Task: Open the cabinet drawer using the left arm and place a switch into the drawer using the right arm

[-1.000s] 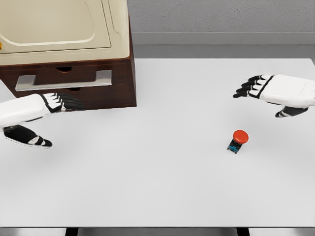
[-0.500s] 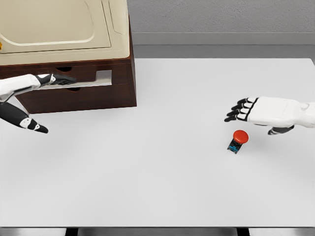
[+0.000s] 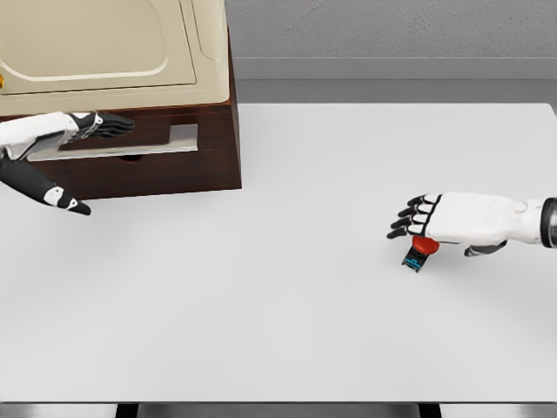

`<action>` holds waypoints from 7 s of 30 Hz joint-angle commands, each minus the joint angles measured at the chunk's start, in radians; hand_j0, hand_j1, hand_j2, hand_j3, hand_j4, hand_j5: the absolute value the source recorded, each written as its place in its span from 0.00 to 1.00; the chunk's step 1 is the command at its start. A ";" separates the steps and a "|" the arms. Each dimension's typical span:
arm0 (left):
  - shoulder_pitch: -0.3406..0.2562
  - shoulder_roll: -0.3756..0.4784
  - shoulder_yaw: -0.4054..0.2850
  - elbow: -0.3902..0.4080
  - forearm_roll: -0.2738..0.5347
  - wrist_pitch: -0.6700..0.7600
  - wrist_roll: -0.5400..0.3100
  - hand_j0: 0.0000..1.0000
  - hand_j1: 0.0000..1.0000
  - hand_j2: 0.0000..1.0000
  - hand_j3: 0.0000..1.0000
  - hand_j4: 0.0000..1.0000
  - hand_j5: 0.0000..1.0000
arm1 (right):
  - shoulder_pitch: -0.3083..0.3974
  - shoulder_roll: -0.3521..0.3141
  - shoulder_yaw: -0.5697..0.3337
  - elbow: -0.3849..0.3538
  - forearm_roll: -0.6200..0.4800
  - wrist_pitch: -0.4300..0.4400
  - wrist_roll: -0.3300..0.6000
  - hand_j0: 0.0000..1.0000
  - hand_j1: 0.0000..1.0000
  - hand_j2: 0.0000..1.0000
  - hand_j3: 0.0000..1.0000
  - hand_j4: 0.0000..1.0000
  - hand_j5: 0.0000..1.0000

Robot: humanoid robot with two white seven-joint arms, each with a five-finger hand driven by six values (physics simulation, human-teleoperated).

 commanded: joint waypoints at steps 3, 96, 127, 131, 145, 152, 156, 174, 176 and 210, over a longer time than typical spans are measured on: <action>0.000 -0.029 0.001 0.000 -0.034 0.061 -0.001 1.00 1.00 1.00 1.00 1.00 1.00 | 0.003 0.000 0.005 -0.001 0.005 0.002 0.000 1.00 1.00 1.00 1.00 1.00 1.00; 0.055 0.255 -0.190 -0.002 -0.076 -0.568 -0.024 1.00 1.00 1.00 1.00 1.00 1.00 | -0.002 0.040 0.028 0.020 0.031 0.002 0.000 0.88 0.88 0.88 0.88 0.88 0.88; 0.009 0.468 -0.291 0.000 0.110 -0.568 -0.047 1.00 1.00 1.00 1.00 1.00 1.00 | -0.002 0.046 0.028 0.028 0.024 0.002 0.000 0.49 0.49 0.49 0.49 0.49 0.49; 0.008 0.473 -0.300 0.000 0.111 -0.568 -0.047 1.00 1.00 1.00 1.00 1.00 1.00 | -0.002 0.047 0.025 0.036 0.022 0.002 0.000 0.43 0.43 0.43 0.43 0.43 0.43; 0.005 0.510 -0.340 0.010 0.113 -0.568 -0.047 1.00 1.00 1.00 1.00 1.00 1.00 | -0.006 0.135 -0.032 0.085 0.013 0.002 0.000 0.28 0.28 0.28 0.28 0.28 0.28; -0.110 0.516 -0.338 0.037 0.048 -0.568 -0.047 1.00 1.00 1.00 1.00 1.00 1.00 | -0.051 0.196 -0.093 0.114 0.013 0.002 0.000 0.28 0.28 0.28 0.28 0.28 0.28; -0.110 0.517 -0.340 0.038 0.048 -0.568 -0.047 1.00 1.00 1.00 1.00 1.00 1.00 | -0.123 0.239 -0.089 0.112 0.011 0.002 0.000 0.28 0.28 0.28 0.28 0.28 0.28; -0.110 0.522 -0.340 0.038 0.048 -0.568 -0.047 1.00 1.00 1.00 1.00 1.00 1.00 | -0.388 0.366 0.106 0.111 -0.032 0.002 0.000 0.28 0.28 0.28 0.28 0.28 0.28; -0.112 0.522 -0.340 0.038 0.048 -0.568 -0.047 1.00 1.00 1.00 1.00 1.00 1.00 | -0.416 0.379 0.114 0.111 -0.036 0.002 0.000 0.28 0.28 0.28 0.28 0.28 0.28; -0.110 0.521 -0.341 0.032 0.045 -0.568 -0.047 1.00 1.00 1.00 1.00 1.00 1.00 | -0.830 0.719 0.410 0.310 -0.111 0.002 0.000 0.28 0.28 0.28 0.28 0.28 0.28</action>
